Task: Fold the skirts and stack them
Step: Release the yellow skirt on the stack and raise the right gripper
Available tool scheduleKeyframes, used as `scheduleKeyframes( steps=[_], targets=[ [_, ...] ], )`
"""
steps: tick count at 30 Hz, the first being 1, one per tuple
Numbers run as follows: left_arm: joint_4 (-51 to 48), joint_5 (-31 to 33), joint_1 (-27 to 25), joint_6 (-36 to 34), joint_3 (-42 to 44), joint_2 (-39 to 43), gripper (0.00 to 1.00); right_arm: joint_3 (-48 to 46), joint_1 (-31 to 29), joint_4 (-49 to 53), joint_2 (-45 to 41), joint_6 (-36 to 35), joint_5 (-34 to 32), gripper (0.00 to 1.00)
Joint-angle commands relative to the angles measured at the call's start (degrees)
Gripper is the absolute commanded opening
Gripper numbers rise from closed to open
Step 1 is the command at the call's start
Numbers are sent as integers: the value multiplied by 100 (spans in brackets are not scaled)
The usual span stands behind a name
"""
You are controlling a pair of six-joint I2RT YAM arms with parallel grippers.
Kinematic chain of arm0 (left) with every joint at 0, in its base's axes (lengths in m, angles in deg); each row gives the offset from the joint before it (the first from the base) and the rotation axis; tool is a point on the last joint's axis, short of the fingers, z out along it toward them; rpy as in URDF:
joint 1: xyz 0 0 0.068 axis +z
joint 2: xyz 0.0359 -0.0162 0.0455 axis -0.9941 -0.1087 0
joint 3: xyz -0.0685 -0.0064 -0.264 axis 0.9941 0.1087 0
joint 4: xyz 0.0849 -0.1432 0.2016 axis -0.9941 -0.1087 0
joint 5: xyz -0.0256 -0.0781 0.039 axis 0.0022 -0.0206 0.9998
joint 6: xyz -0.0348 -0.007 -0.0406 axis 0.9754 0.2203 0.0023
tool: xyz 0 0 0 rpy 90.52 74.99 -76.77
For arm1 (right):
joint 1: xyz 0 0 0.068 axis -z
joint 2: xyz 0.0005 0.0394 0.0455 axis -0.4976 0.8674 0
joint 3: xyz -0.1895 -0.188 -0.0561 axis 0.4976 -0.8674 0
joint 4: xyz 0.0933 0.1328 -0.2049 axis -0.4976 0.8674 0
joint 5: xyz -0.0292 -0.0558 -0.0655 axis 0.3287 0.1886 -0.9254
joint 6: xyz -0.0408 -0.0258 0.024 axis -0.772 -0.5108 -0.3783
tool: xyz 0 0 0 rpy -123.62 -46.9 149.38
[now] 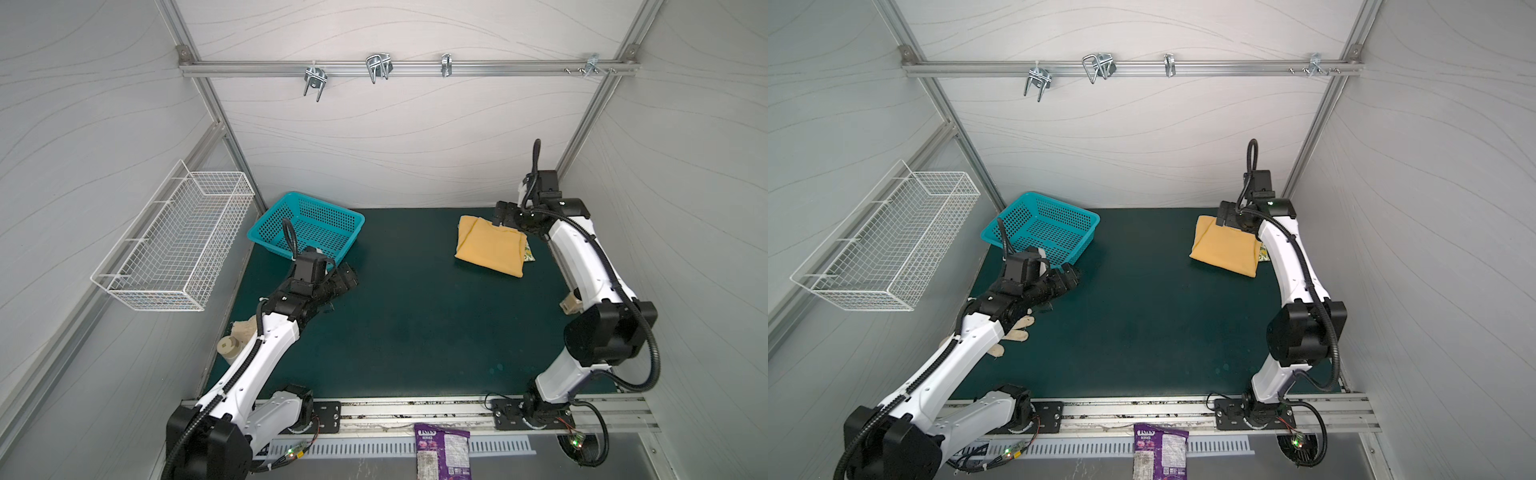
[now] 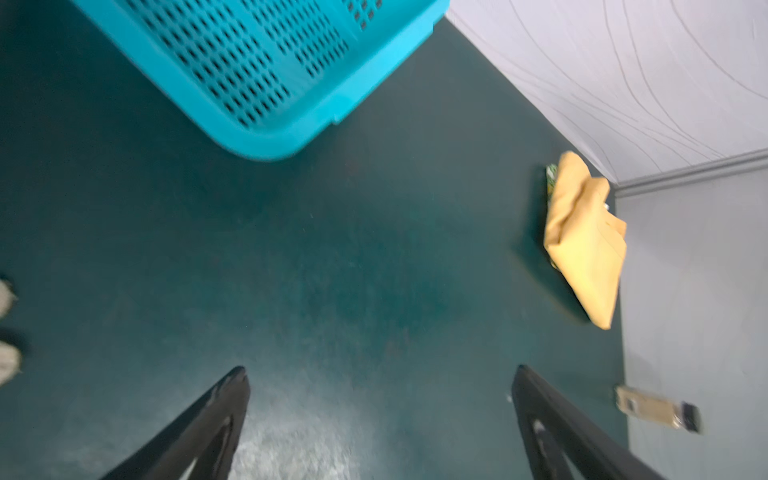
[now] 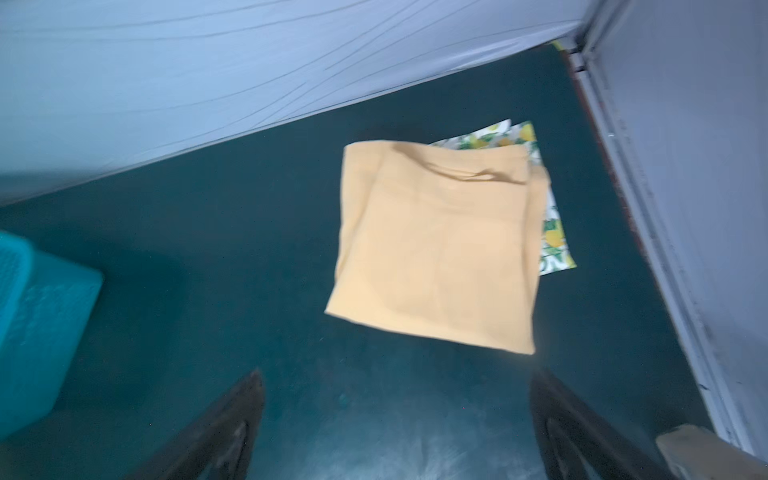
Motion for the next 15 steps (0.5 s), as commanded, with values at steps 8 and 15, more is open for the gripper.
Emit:
scheduleKeyframes(
  steps=[8, 15],
  targets=[
    [9, 2464, 381, -1370, -188, -763, 99, -2927, -608, -1777, -1684, 507, -490, 99],
    [2499, 3141, 856, -1761, 1570, -59, 99, -4330, -469, -2895, -2185, 126, -252, 99]
  ],
)
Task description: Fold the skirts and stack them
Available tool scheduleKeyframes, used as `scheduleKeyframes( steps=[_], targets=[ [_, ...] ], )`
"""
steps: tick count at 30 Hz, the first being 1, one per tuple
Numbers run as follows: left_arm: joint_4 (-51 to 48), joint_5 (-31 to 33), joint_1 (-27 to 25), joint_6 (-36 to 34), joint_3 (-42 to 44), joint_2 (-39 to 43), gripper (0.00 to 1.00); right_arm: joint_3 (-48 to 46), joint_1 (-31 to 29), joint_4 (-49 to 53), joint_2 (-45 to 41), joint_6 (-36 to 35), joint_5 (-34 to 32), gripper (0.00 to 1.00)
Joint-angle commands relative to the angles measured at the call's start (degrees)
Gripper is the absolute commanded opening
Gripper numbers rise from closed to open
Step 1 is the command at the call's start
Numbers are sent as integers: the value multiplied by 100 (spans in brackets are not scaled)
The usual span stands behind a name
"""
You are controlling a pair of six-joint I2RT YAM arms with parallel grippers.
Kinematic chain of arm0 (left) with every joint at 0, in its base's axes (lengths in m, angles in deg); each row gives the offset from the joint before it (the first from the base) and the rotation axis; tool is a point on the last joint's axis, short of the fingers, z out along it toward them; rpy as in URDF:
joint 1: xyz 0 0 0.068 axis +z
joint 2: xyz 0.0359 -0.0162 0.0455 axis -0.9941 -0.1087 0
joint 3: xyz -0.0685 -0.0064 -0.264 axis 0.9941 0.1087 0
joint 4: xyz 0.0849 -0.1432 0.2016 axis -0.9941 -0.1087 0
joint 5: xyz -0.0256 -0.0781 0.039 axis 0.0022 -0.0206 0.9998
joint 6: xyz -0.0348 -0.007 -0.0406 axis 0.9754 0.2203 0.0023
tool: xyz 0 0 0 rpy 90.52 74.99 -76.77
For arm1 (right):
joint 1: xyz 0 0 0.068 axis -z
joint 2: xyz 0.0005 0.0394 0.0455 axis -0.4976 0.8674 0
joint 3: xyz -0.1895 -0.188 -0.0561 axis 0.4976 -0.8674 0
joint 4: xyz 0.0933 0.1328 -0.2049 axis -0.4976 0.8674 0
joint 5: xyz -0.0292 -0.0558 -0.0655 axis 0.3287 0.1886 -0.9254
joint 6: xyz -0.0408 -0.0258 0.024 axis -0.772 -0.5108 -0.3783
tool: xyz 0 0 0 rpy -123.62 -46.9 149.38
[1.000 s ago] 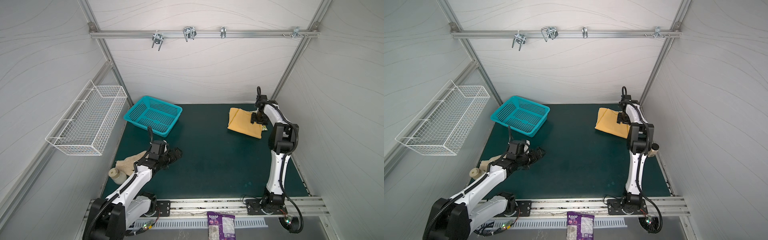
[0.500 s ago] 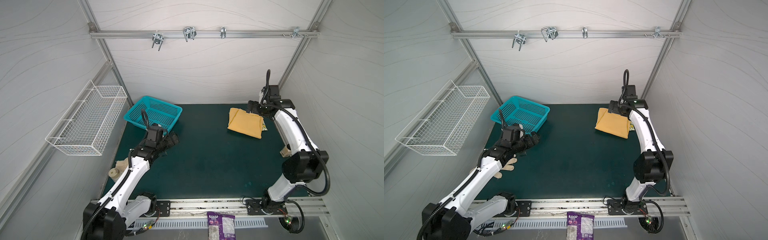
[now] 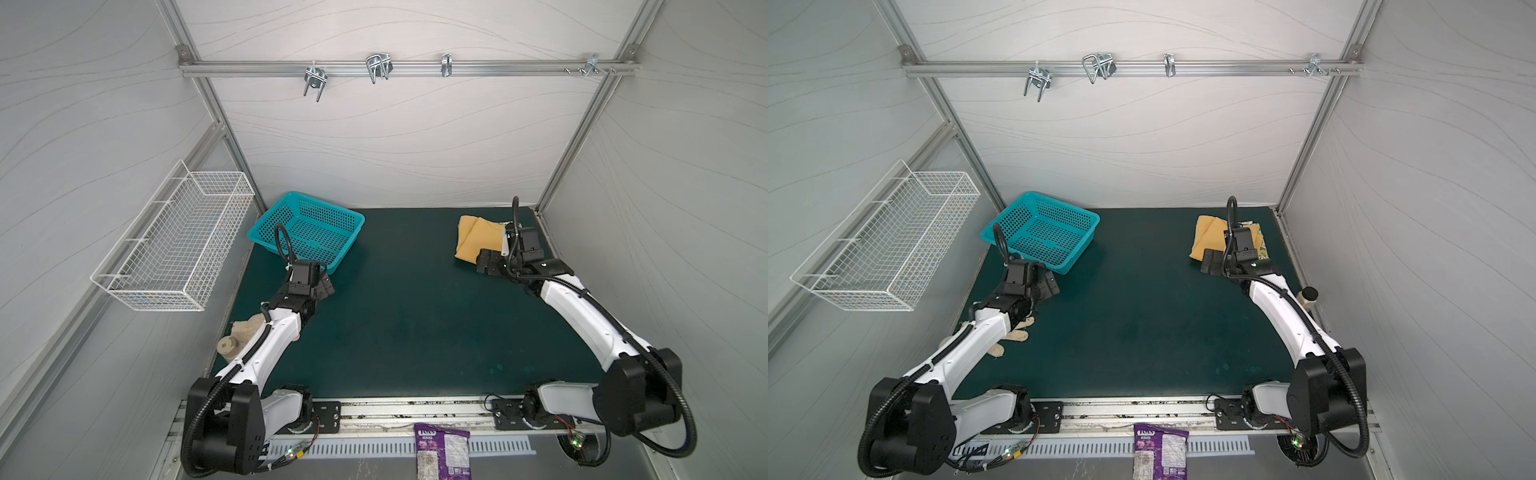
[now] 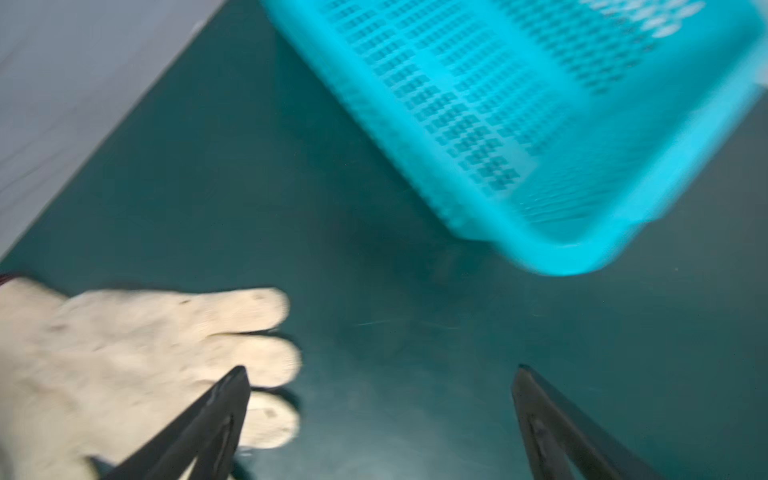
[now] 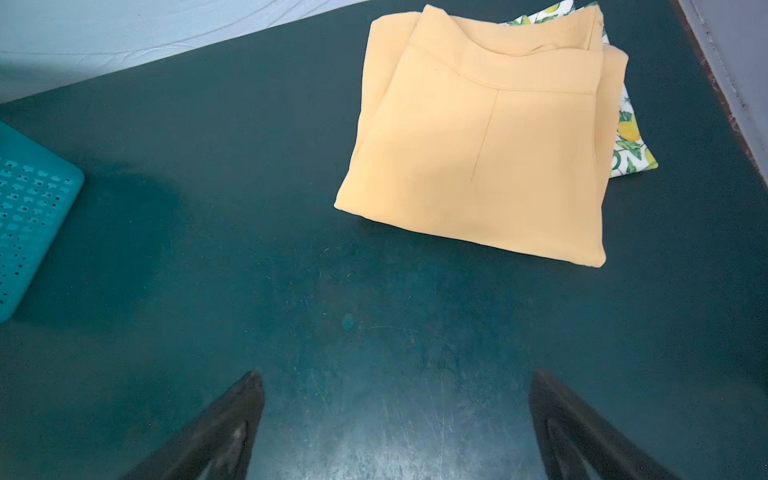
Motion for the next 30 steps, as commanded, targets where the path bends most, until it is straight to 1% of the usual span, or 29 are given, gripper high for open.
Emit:
scheduleKeyframes(
  steps=[1, 3, 5, 6, 7, 8, 9, 10, 12, 13, 16, 19, 20, 21, 22, 24, 25, 28, 30],
  targets=[
    [1603, 764, 67, -587, 410, 300, 99, -417, 118, -841, -201, -218, 70, 99],
    [2441, 961, 66, -1195, 814, 264, 99, -638, 168, -1033, -176, -314, 23, 99],
    [3094, 1325, 100, -1273, 1110, 138, 99, -854, 220, -1306, -134, -469, 156, 99],
    [3298, 1321, 186, -1166, 1186, 55, 99, -988, 226, -1513, -128, -636, 242, 99],
    [3435, 1151, 287, -1055, 1234, -28, 99, -1111, 217, -1694, -111, -725, 231, 99],
    [3654, 823, 417, -937, 1294, -132, 99, -1258, 211, -1863, -122, -821, 170, 99],
    [4094, 484, 505, -993, 1379, -256, 99, -1423, 206, -2069, -155, -980, 69, 99],
    [4472, 333, 508, -1144, 1462, -396, 99, -1603, 199, -2296, -173, -1125, -39, 99],
    [5451, 207, 513, -1454, 1681, -810, 99, -2023, 191, -2909, -253, -1538, -128, 99],
    [5853, 259, 513, -1520, 1755, -952, 99, -2129, 195, -3051, -283, -1600, -212, 99],
    [6492, 82, 547, -1642, 1852, -1328, 99, -2318, 260, -3320, -254, -1576, -309, 99],
    [7349, -435, 597, -1765, 1972, -1941, 99, -2496, 262, -3642, -201, -1568, -403, 99],
    [7425, -699, 609, -1854, 1948, -2148, 99, -2534, 261, -3724, -183, -1543, -466, 99],
    [7665, -863, 624, -1944, 1905, -2343, 99, -2573, 259, -3797, -159, -1547, -504, 99],
    [7686, -964, 639, -2005, 1812, -2439, 99, -2658, 256, -3998, -134, -1601, -558, 99],
    [6954, -964, 733, -1815, 1590, -2290, 99, -2835, 261, -4377, -66, -1574, -825, 99],
    [6747, -969, 788, -1741, 1513, -2260, 99, -2906, 257, -4566, -12, -1522, -948, 99],
    [6873, -974, 792, -1793, 1457, -2379, 99, -3029, 257, -5164, 288, -1576, -930, 99],
    [6736, -985, 785, -1779, 1435, -2337, 99, -2972, 261, -5452, 594, -1731, -781, 99]
  ],
)
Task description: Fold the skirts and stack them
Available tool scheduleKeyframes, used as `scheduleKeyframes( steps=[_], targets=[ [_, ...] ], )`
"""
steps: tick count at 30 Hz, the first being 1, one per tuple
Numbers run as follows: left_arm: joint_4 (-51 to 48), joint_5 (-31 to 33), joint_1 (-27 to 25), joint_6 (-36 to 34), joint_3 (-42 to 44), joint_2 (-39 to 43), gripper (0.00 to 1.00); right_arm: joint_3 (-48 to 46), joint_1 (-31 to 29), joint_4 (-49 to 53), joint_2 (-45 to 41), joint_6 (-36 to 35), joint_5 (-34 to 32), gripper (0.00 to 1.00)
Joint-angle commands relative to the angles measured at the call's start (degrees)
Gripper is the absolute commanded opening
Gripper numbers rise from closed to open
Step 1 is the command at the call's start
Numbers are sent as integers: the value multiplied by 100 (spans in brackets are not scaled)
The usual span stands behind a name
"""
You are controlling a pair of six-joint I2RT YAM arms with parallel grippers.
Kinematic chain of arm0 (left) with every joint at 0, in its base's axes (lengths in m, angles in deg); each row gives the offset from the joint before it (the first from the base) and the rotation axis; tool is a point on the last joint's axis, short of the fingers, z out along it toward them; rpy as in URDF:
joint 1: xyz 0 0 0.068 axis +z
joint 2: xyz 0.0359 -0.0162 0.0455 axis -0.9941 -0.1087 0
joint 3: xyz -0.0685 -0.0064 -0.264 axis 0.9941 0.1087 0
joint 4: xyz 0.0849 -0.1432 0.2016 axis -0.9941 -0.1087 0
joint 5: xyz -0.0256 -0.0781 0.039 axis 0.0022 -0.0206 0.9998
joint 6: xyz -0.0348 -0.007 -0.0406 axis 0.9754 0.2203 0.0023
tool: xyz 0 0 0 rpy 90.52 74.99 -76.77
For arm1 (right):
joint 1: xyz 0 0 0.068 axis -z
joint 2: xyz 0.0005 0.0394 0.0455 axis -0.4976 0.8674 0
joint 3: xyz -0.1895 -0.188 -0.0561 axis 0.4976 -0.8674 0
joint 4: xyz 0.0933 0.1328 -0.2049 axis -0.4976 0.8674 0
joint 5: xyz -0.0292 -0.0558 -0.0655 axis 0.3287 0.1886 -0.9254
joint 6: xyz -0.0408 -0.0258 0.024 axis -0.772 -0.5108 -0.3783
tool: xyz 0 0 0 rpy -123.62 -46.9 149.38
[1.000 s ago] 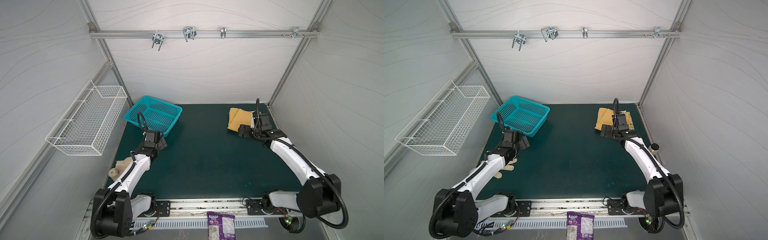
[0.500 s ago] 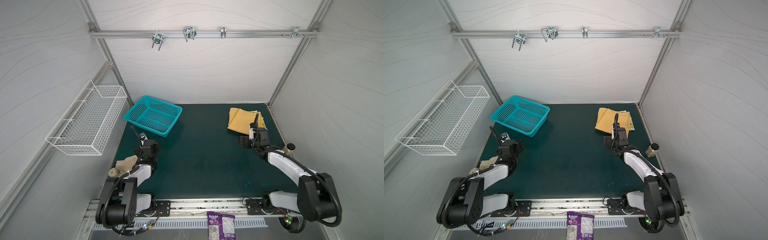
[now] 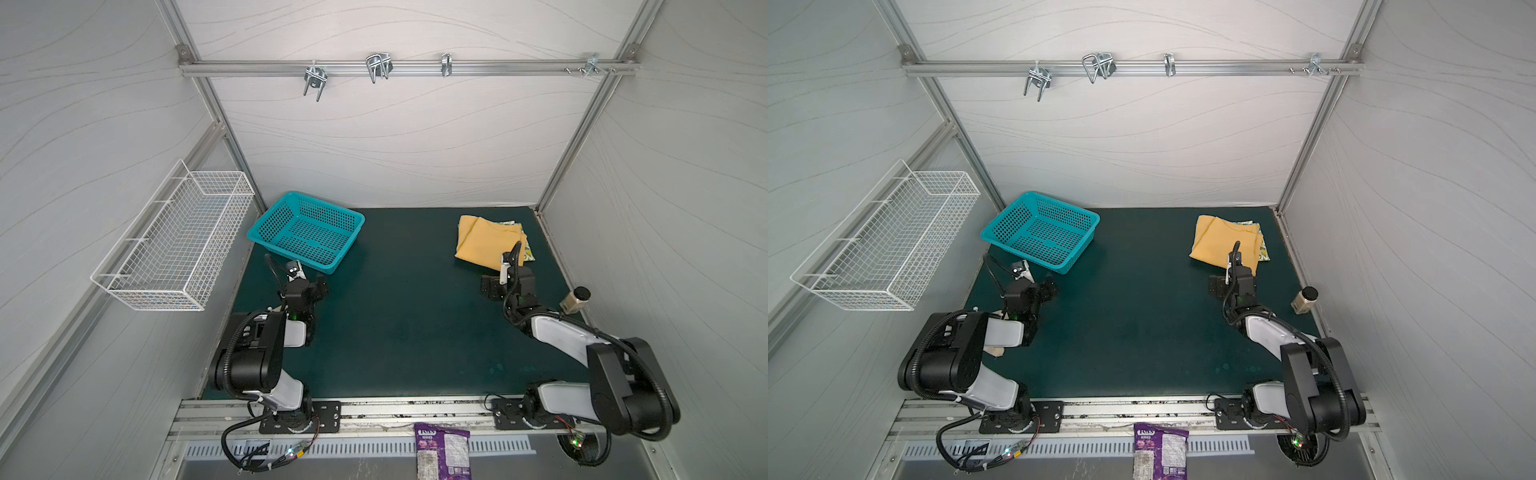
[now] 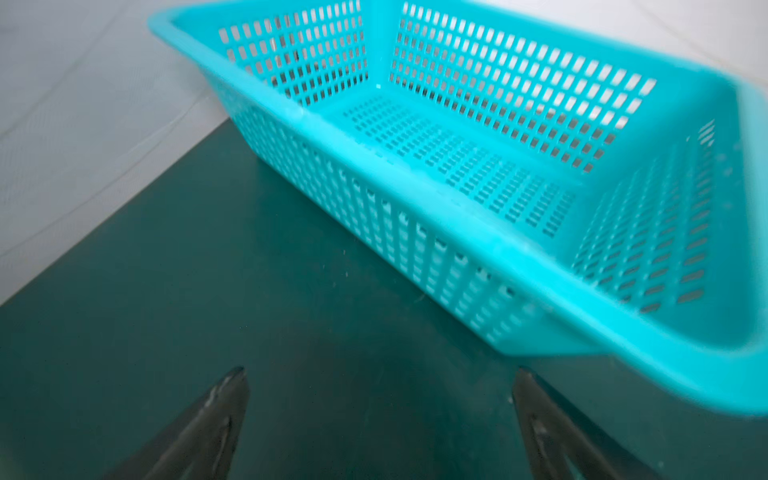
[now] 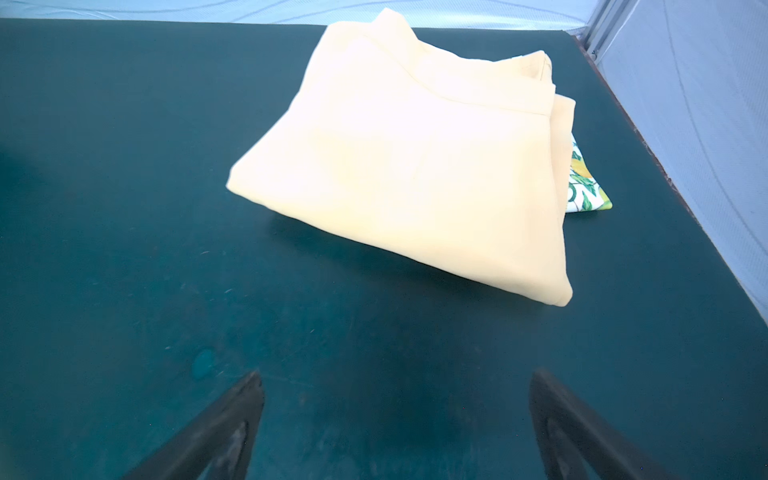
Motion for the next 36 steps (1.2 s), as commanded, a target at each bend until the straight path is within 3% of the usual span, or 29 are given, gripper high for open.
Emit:
scheduleKeyframes(
  steps=[1, 9, 15, 36],
  targets=[
    [156, -146, 38, -70, -162, 16, 99, 155, 8, -673, 381, -287, 64, 99],
    [-271, -259, -99, -315, -468, -72, 99, 422, 113, -1148, 1079, -822, 527, 99],
    [-306, -260, -103, -306, -473, -63, 99, -233, 870, -2694, 1402, -173, 1348, 99],
    [-295, -222, -134, -337, -470, -72, 99, -148, 769, -2461, 1375, -286, 1215, 99]
  ],
)
